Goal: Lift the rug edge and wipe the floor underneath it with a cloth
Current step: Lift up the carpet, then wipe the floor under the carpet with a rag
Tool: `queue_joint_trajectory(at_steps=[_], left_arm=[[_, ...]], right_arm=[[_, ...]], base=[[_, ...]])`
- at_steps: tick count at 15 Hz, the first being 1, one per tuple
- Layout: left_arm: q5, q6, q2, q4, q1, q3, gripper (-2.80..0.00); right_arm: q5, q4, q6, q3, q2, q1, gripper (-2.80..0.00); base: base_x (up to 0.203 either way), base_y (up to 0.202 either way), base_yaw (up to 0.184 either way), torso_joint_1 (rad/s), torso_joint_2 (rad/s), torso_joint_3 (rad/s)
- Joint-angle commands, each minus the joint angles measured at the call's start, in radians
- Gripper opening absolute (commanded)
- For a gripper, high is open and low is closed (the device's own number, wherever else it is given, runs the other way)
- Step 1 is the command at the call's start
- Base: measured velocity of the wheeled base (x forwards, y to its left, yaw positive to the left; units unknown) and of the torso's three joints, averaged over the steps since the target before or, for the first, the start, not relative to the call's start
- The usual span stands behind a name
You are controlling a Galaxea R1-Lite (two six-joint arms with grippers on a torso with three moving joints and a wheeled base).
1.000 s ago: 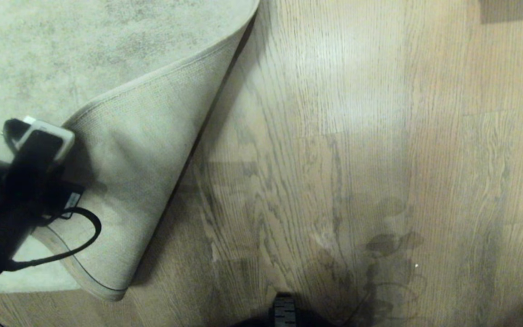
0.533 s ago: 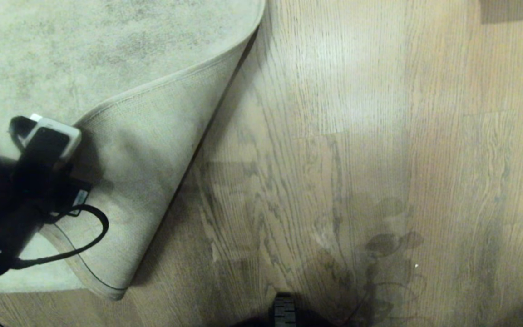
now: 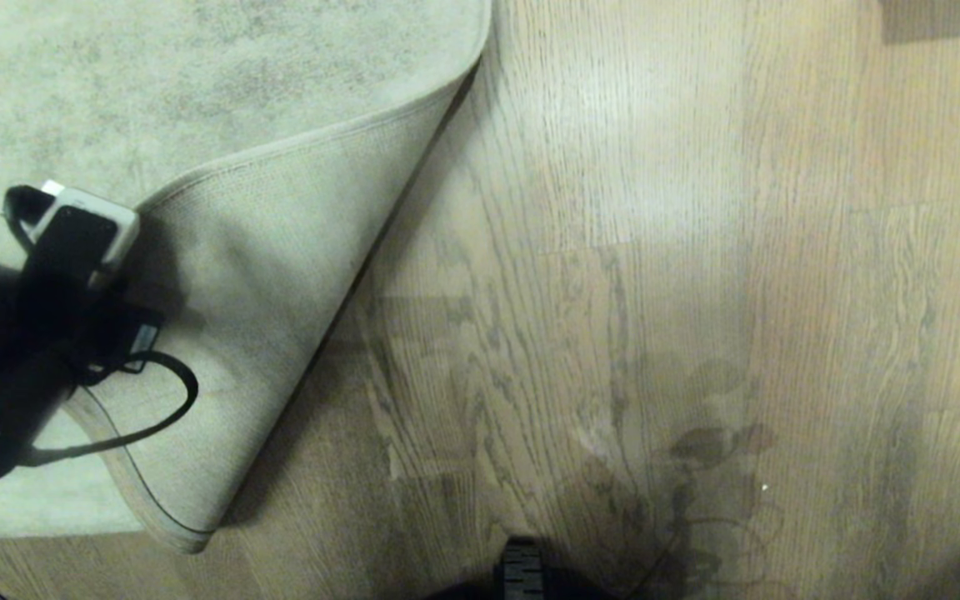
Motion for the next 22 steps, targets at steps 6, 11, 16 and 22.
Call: queue_joint_trajectory(at_steps=[6,11,16,22], left_arm=[[0.005,0.003,0.029,-0.005,-0.001,0.006,-2.80],[0.005,0.001,0.041,-0.005,-0.001,0.008,-2.80],[0.008,0.000,0.051,-0.005,0.000,0.008,-2.80],[0.009,-0.003,0.049,-0.005,0.008,0.002,-2.80]], right_arm=[[0.133,-0.063,0.003,-0.182,0.341,0.017,-2.80],[0.262,-0.387,-0.041,-0.293,0.850,0.049,-2.80],[0.226,-0.582,-0.150,-0.439,1.237,0.403,-2.80],[-0.058,-0.894,-0.166,-0.700,1.734,0.764,-2.80]], base=[[0.000,0.000,0.000,0.000,0.00,0.000],[0.000,0.000,0.000,0.000,0.00,0.000],[0.000,0.000,0.000,0.000,0.00,0.000],[0.000,0.000,0.000,0.000,0.00,0.000]])
